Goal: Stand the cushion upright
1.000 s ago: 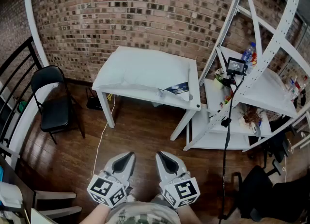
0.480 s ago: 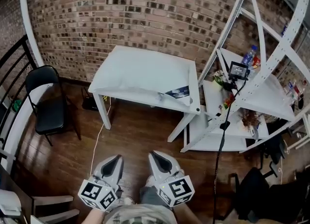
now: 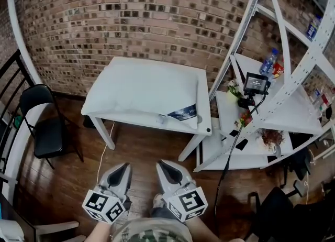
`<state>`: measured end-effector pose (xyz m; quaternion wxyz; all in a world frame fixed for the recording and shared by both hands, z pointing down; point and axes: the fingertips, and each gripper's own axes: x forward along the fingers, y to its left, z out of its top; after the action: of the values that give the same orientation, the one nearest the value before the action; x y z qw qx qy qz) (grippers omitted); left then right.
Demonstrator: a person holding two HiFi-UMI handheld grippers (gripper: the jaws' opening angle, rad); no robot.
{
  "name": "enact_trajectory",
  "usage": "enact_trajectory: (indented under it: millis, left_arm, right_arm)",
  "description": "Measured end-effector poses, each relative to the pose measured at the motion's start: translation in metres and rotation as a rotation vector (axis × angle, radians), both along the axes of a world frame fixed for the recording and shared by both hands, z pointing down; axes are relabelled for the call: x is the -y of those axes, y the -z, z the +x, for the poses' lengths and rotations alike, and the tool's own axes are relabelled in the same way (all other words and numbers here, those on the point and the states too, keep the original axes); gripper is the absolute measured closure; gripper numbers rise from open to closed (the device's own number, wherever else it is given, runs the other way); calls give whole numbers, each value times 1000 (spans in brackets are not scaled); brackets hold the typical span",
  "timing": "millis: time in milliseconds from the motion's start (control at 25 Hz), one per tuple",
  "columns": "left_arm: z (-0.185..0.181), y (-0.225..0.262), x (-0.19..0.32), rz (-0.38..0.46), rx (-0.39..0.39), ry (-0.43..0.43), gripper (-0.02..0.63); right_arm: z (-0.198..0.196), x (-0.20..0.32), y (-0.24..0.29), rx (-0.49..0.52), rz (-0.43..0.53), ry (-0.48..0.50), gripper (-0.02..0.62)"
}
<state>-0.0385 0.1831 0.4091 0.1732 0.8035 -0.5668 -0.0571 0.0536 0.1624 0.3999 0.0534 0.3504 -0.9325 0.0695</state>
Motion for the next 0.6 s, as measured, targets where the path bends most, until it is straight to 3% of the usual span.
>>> enact_trajectory:
  millis: [320, 600]
  left_arm:
    - [35, -3, 68, -3, 5, -24, 606]
    - [39, -4, 105, 2, 18, 16, 606]
  right_arm:
    - [26, 64, 6, 19, 16, 0, 586]
    - [42, 104, 3, 24, 20, 15, 583]
